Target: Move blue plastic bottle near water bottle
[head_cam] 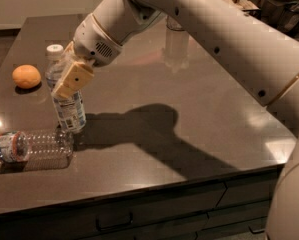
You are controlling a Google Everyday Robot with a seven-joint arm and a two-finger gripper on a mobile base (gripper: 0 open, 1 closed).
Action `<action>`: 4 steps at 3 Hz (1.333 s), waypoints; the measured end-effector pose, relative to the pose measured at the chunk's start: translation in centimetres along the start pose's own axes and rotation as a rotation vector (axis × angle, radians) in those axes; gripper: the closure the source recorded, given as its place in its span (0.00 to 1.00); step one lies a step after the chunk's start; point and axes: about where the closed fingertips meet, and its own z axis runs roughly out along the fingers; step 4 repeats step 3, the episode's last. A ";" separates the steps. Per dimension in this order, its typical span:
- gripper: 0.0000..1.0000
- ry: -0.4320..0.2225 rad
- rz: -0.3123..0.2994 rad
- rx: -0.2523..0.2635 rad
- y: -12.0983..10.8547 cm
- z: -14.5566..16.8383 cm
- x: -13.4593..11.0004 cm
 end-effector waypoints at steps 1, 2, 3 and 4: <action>0.07 0.000 -0.002 -0.003 0.1 0.2 -0.1; 0.00 0.000 -0.003 -0.005 0.1 0.3 -0.2; 0.00 0.000 -0.003 -0.005 0.1 0.3 -0.2; 0.00 0.000 -0.003 -0.005 0.1 0.3 -0.2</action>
Offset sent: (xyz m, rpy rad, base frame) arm -0.0009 0.0013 -0.0003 -0.0003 0.0004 0.0028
